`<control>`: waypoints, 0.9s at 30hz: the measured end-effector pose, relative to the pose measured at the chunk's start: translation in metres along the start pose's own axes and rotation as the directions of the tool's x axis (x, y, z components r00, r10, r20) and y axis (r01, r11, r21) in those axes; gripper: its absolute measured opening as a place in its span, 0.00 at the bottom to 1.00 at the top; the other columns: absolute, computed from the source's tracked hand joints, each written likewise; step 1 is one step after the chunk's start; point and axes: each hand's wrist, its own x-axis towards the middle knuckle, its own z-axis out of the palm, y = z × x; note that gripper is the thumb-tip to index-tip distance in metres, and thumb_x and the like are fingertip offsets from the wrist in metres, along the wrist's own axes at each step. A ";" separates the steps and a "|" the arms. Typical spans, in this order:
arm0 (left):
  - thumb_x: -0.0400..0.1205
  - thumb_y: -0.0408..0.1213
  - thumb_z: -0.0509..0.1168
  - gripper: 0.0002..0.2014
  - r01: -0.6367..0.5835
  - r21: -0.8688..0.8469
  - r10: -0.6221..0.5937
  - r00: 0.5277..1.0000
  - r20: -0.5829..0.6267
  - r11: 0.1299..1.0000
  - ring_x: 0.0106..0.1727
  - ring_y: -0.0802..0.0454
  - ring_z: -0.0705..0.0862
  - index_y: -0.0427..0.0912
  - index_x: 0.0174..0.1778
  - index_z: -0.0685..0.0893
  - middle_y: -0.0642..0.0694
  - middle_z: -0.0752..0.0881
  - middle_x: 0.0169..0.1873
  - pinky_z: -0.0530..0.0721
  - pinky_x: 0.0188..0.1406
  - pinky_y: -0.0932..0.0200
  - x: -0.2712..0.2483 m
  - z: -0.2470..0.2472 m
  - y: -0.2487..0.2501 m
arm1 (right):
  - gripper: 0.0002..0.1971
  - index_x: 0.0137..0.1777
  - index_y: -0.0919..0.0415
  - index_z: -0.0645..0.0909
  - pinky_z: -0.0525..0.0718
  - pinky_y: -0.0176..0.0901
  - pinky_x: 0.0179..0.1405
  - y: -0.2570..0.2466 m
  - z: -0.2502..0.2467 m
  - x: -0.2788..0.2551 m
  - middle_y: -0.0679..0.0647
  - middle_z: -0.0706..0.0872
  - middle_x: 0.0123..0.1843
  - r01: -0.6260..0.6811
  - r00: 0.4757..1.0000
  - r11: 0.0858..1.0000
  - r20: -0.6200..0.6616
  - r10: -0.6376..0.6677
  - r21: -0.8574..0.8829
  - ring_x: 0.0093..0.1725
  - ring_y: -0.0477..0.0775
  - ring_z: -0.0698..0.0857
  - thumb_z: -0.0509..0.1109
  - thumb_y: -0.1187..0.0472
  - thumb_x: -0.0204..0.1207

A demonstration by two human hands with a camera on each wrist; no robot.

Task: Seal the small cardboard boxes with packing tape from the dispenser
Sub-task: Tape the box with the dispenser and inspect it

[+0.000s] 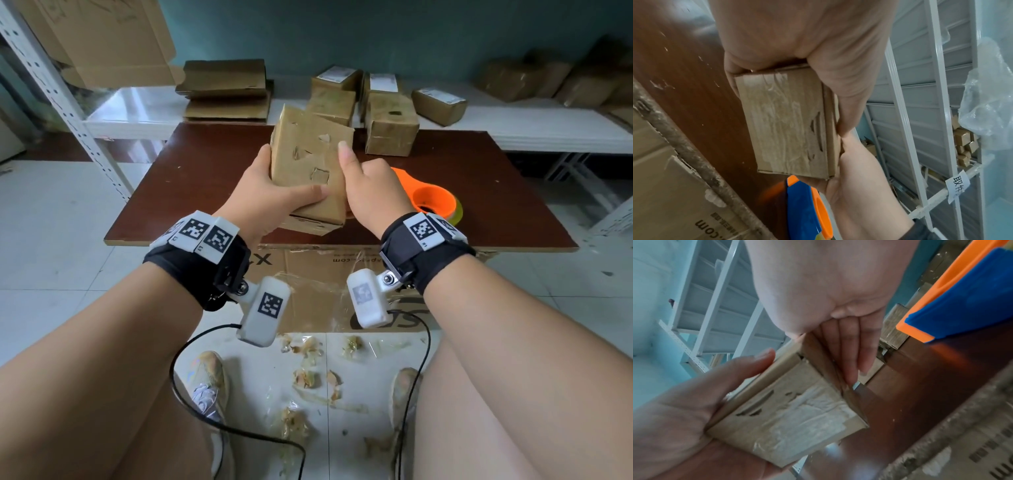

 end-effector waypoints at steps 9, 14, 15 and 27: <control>0.57 0.52 0.93 0.56 0.003 0.048 -0.007 0.996 0.086 0.999 0.67 0.55 0.91 0.52 0.81 0.74 0.53 0.90 0.67 0.89 0.70 0.47 0.004 -0.003 -0.011 | 0.39 0.27 0.60 0.71 0.72 0.48 0.31 -0.001 0.001 -0.007 0.53 0.74 0.23 0.055 0.998 0.994 0.038 -0.051 -0.089 0.28 0.57 0.75 0.63 0.24 0.81; 0.56 0.59 0.93 0.57 -0.030 0.047 0.026 0.997 0.071 0.998 0.69 0.55 0.90 0.54 0.81 0.74 0.54 0.91 0.68 0.87 0.72 0.45 0.000 -0.005 -0.011 | 0.36 0.27 0.57 0.70 0.82 0.55 0.40 -0.003 0.003 -0.008 0.52 0.78 0.27 0.005 0.998 1.000 0.057 -0.005 0.000 0.32 0.57 0.82 0.57 0.27 0.86; 0.55 0.58 0.94 0.59 -0.039 0.051 0.035 0.997 0.067 0.998 0.69 0.55 0.89 0.53 0.81 0.73 0.54 0.90 0.68 0.88 0.72 0.44 -0.001 -0.004 -0.012 | 0.36 0.28 0.55 0.71 0.82 0.55 0.38 -0.004 0.004 -0.011 0.49 0.78 0.27 0.013 0.997 1.000 0.081 -0.012 -0.006 0.32 0.54 0.82 0.61 0.24 0.82; 0.78 0.64 0.78 0.25 -0.095 0.140 0.118 0.979 -0.165 0.986 0.55 0.64 0.93 0.59 0.69 0.87 0.61 0.94 0.55 0.93 0.59 0.51 -0.005 0.004 -0.001 | 0.37 0.24 0.59 0.70 0.76 0.54 0.39 -0.004 0.000 -0.005 0.53 0.77 0.24 0.098 0.995 0.994 -0.026 -0.099 -0.046 0.33 0.61 0.79 0.53 0.35 0.92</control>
